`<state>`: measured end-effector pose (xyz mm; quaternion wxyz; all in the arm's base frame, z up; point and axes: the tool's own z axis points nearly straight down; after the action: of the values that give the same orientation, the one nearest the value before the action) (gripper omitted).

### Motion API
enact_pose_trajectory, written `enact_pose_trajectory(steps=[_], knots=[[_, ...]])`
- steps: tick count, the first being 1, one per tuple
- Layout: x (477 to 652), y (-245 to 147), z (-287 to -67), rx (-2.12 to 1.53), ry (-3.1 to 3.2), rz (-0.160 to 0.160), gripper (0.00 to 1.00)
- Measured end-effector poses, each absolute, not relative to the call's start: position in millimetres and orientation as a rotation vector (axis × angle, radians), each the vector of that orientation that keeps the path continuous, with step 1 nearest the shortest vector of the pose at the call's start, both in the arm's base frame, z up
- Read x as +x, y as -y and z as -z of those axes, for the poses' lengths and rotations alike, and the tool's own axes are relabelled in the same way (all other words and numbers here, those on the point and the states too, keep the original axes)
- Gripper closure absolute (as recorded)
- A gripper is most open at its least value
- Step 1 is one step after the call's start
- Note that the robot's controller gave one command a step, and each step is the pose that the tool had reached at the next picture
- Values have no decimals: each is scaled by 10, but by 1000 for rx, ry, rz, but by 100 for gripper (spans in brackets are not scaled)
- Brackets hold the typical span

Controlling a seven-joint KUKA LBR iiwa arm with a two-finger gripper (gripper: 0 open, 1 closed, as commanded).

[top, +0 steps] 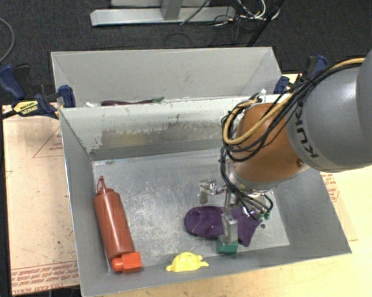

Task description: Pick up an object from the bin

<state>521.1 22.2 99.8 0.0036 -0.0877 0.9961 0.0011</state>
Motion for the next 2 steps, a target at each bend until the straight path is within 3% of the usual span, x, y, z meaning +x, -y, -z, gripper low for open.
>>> enact_pose_trajectory(steps=[1, 2], knots=[[5153, -279, -744, -60, -3131, -8, 100], [5153, -279, -744, -60, -3132, -8, 100]])
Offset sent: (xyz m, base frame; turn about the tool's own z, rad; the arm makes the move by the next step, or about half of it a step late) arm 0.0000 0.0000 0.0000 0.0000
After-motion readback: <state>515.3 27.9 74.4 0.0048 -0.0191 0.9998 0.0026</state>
